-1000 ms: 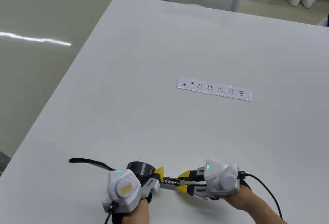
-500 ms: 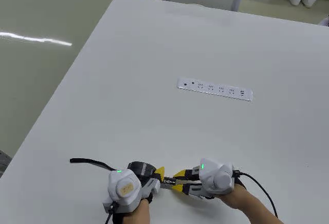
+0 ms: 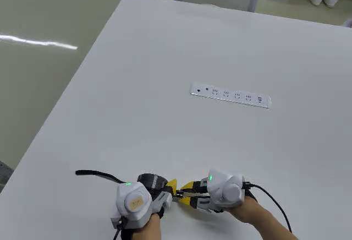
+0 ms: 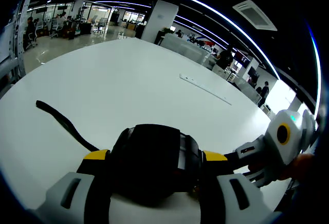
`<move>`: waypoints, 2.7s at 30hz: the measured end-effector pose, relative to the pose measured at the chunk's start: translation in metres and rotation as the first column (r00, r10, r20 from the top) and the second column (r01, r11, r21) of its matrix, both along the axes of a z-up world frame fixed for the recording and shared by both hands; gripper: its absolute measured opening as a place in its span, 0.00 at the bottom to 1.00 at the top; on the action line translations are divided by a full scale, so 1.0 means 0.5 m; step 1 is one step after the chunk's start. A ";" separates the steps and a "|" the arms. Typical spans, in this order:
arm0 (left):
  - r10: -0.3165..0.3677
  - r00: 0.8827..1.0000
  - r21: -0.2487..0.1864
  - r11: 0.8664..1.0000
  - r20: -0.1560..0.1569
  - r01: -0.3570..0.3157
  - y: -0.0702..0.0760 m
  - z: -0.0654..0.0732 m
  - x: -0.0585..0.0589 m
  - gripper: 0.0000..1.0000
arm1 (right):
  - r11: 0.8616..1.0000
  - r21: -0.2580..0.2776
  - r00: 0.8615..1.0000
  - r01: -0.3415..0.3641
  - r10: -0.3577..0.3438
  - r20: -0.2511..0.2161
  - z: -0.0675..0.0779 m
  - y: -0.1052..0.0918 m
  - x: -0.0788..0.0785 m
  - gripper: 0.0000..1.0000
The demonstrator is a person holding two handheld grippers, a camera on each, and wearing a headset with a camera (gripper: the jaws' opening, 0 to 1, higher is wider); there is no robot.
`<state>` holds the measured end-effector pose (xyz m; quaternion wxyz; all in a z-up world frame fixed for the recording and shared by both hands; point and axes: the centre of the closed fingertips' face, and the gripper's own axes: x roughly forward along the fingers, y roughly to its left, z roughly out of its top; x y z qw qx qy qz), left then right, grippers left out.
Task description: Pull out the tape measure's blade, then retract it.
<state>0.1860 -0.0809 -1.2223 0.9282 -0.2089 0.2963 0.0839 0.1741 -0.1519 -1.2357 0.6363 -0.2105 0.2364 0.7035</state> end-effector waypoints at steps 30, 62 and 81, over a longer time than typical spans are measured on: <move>-0.001 1.000 -0.007 1.000 -0.005 0.001 -0.001 0.000 0.001 0.67 | 1.000 0.022 1.000 -0.004 0.004 -0.002 0.001 0.040 -0.008 0.13; -0.128 0.990 0.046 0.990 -0.058 0.131 -0.021 0.001 -0.008 0.75 | 0.995 0.002 0.995 0.097 -0.097 -0.009 0.007 -0.003 0.007 0.33; -0.208 0.977 0.076 0.974 -0.055 0.212 -0.009 0.031 -0.013 0.85 | 0.979 -0.001 0.979 0.202 -0.202 -0.014 0.042 -0.085 0.009 0.48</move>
